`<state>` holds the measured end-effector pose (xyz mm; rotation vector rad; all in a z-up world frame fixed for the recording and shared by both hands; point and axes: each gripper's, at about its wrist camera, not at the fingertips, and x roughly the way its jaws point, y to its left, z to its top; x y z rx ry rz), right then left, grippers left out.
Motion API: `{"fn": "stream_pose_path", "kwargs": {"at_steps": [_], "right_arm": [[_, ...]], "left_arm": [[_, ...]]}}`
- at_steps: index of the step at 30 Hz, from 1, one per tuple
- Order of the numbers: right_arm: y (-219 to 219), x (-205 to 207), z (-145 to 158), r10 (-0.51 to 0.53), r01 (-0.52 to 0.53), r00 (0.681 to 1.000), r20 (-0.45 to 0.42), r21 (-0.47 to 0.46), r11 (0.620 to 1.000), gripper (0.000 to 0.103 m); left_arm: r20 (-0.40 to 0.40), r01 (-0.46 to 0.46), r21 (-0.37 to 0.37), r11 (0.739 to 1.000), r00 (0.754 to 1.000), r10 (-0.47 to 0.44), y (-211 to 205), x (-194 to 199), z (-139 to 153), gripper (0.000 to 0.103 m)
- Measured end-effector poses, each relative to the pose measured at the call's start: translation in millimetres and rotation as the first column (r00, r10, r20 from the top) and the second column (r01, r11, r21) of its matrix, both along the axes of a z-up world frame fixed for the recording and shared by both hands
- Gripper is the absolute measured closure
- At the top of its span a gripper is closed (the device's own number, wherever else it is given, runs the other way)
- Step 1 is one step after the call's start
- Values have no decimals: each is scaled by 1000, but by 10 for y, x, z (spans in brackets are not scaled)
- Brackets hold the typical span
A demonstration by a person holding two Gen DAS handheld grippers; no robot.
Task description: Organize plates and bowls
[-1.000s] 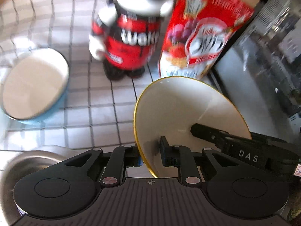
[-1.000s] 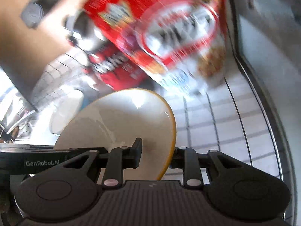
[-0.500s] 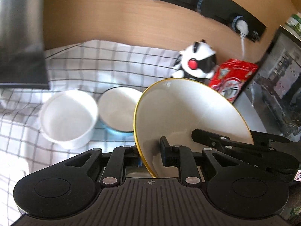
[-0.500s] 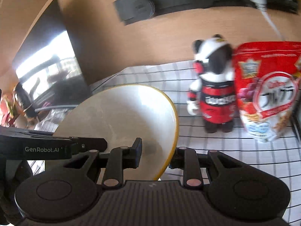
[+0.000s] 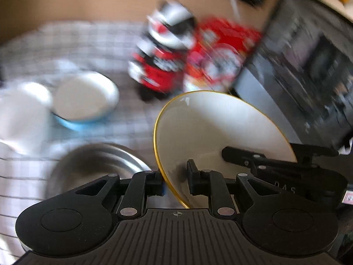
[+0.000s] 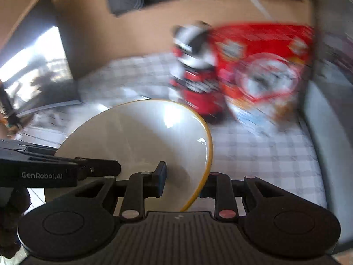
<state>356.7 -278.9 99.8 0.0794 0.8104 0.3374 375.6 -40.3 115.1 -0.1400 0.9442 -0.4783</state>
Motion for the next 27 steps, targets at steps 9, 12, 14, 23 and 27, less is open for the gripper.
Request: {"fn": "stream_pose_path", "kwargs": {"at_steps": [9,12,14,23,27], "right_arm": [[-558,42,-756,-97,100,990,-98,20,995,75],[-536,99,-857,-85,89,991,-101,36,995,74],[-529,132,-907,-78,81,993,-86,35,996,74],[-544,186,-1050,-55,60,989,-136,33,998,72],[-531,174,-1047,-68,72,985,-159,15,997,67]], "left_arm": [[-114,70,35,997,991,-66,-674,12,-726,82],[-102,37,62,997,994,-31,-715,52,-816,81],[-93,20,61,998,996,-14,-707,53,-866,81],[-131,-19,59,998,991,27,-707,60,-999,82],[-187,-12,52,999,982,22,-700,64,-1029,81]]}}
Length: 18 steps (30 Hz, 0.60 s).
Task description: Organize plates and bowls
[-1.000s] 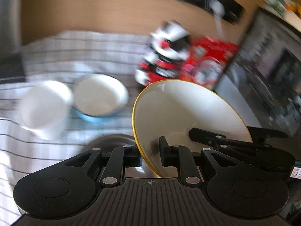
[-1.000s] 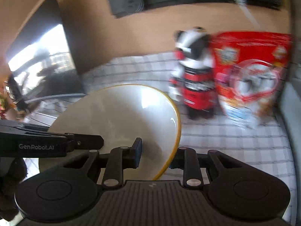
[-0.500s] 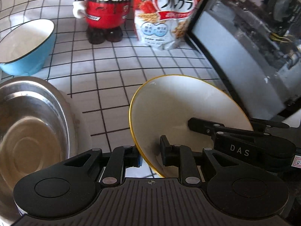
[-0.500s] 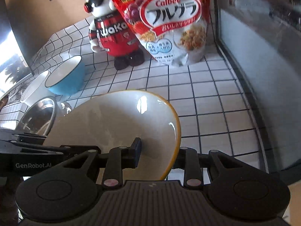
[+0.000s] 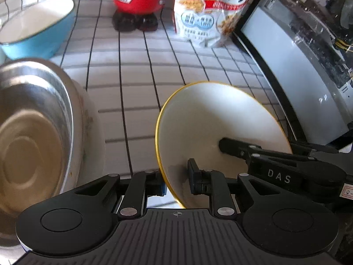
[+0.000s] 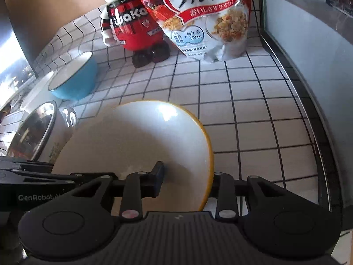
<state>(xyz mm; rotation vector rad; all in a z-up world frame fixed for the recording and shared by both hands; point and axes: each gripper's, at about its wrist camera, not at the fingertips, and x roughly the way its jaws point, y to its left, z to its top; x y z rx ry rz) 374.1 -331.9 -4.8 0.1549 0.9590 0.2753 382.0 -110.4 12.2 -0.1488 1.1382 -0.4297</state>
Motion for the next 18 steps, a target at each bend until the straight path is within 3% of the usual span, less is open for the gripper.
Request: {"fn": "stream_pose_path", "kwargs": {"at_steps": [10,13,15,18], "right_arm": [[-35,-95,271,-98,98,995,5,-77,992,65],[19,-191,596,-135,139,989,53,-95,986,60],[140,-237,889,-119,132,986,117,-115,985,51],[482,-229,1405,-63,104,969,237,-162,981,42]], "left_arm": [[-81,90,-71,993,992,-96,199,-96,169,82],[-81,129,-95,987,987,-137,316,-163,343,81],[-65,150,-126,981,985,-160,463,-212,504,81],[10,177,-184,967,984,-178,812,-170,816,81]]}}
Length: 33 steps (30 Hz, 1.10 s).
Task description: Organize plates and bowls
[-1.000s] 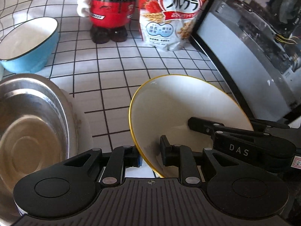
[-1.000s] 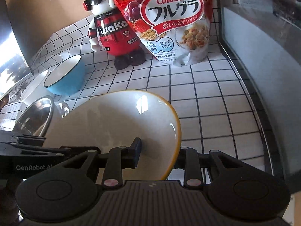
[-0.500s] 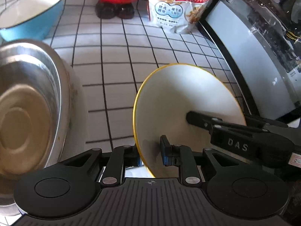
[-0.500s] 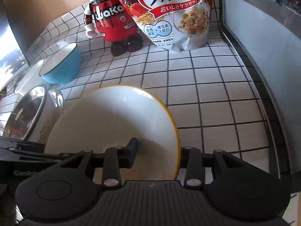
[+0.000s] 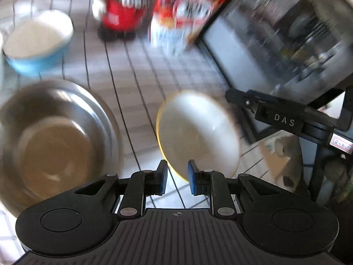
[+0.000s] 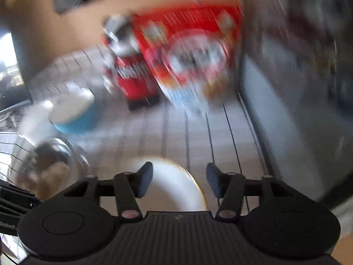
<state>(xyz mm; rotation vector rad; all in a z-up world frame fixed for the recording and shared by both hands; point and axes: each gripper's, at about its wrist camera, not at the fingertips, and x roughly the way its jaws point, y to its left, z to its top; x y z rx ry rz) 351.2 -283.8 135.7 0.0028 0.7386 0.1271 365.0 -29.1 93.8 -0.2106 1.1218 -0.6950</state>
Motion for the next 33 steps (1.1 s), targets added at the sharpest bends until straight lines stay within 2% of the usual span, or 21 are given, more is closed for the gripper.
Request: {"fn": "stream_pose_path", "kwargs": {"at_steps": [3,6,8,11,15,18,20,25,30,33], "right_arm": [[368,211,423,48,-50,998,48,35,998,41],[668,561,756,51,-50,999,-2,180,982,41],[930,788,953,50,-41,998,-35,224,974,41],[1345,1038,1244,65,-63,998,-1,171,983,41],[1733,1233,1397,95,-96,995,17,98,991,34],[1799,1212,1279,69,-73,997,38,94,993,29],[1739,1191,1137,50,-54,998,36,107,993,24],[1564,1362,697,105,-89,990,-96,151,984,25],[1427,1510,227,88,-52,975,-204,173,984,37],[1417,1656,-87,77,-19,955,-285,201,979,47]], "left_arm": [[117,-37,-29,999,992,40,451,155,318,81],[198,-109,-9,994,974,109,908,423,578,81],[247,-146,13,989,959,138,1190,646,783,81],[271,-177,54,983,950,157,1476,1036,1110,81],[254,-144,66,987,960,122,1694,1550,1334,81],[260,-138,129,982,960,101,1694,1841,1157,81],[231,-144,159,977,967,106,1645,2040,945,81],[138,-120,219,968,986,91,1544,2432,483,81],[-23,-70,225,972,997,77,1442,2788,29,81],[-40,-78,265,961,995,92,1427,2888,-197,81]]}}
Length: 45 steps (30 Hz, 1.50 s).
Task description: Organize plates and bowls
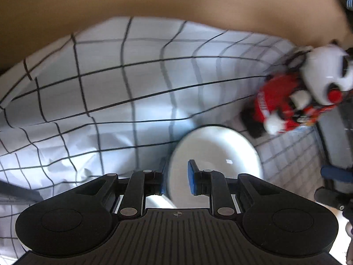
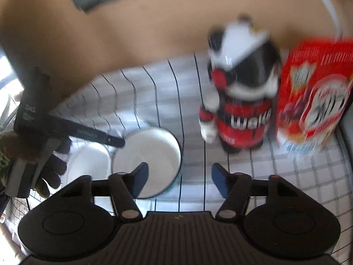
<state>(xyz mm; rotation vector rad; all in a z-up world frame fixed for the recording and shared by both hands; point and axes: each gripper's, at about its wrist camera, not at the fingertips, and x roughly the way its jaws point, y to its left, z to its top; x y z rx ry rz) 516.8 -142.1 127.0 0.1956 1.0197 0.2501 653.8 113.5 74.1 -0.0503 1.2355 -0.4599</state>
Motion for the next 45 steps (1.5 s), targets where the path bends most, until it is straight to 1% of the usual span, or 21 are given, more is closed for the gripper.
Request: {"fn": "stream_pose_path", "kwargs": {"at_steps": [2,3,4,7,10,11,12,13,14,15,16,18,20,23,26,28,30,36,39,40,45], "right_arm": [[12,84,-195,-18,19,999,-45,17,1000,49],[13,124,-273,-26,28,998,-61,29,999,50],[11,172,-350,-37,41,996,-78,44,998,50],[-10,297,-550,-75,89,989,-131,105,991,51],[20,436,-757,-86,115,980,-182,156,981,51],[42,495,-825,-85,118,977,-197,166,979,52],[61,529,-884,-84,121,974,-211,171,978,58],[79,554,-935,-78,119,972,-224,174,978,61],[88,583,-979,-71,114,970,-233,176,978,68],[100,592,-1019,-62,107,968,-241,177,978,72],[110,597,-1049,-54,100,968,-247,180,979,72],[106,594,-1071,-35,86,966,-255,189,978,79],[92,580,-1062,-34,80,966,-257,168,983,79],[13,544,-1042,-37,69,968,-248,119,990,79],[-111,519,-1064,-41,76,967,-251,132,988,79],[-151,522,-1079,-35,74,967,-254,144,987,79],[-140,526,-1102,-33,71,966,-256,139,988,79],[-38,565,-1237,-30,71,956,-291,133,989,79],[20,575,-1274,-23,61,955,-296,120,991,79],[36,577,-1282,-20,57,955,-297,116,992,79],[105,592,-1327,-14,50,953,-303,112,992,78]], "left_arm": [[16,-16,14,1000,1000,16,11,43,-87,81],[27,-24,5,1000,999,23,26,54,-108,76],[35,-28,-8,1000,999,28,32,62,-125,74],[35,-21,-28,999,999,22,32,60,-187,74],[4,2,-24,1000,1000,-2,-23,50,-308,74],[-1,7,-30,1000,1000,-7,-46,42,-339,75],[-2,9,-39,999,1000,-9,-65,51,-358,77],[-5,4,-48,999,1000,-5,-79,49,-369,71],[-8,-1,-55,998,1000,1,-100,43,-375,67],[-10,-4,-57,998,1000,3,-127,54,-370,63],[-11,-5,-51,999,1000,4,-153,47,-365,62],[-27,-4,-44,999,1000,3,-203,34,-359,62],[-52,-3,-58,998,999,0,-258,11,-362,62],[-65,27,-74,997,997,-32,-362,-55,-374,62],[-58,55,-81,995,996,-60,-472,-111,-385,63],[-52,61,-59,996,997,-64,-538,-126,-400,66],[-47,74,-16,997,996,-75,-614,-134,-429,68],[-41,134,90,987,991,-131,-791,-174,-515,67],[-70,149,111,983,987,-142,-829,-176,-584,68],[-84,154,116,981,986,-145,-845,-171,-620,66],[-106,152,98,984,984,-142,-819,-154,-670,65]]}}
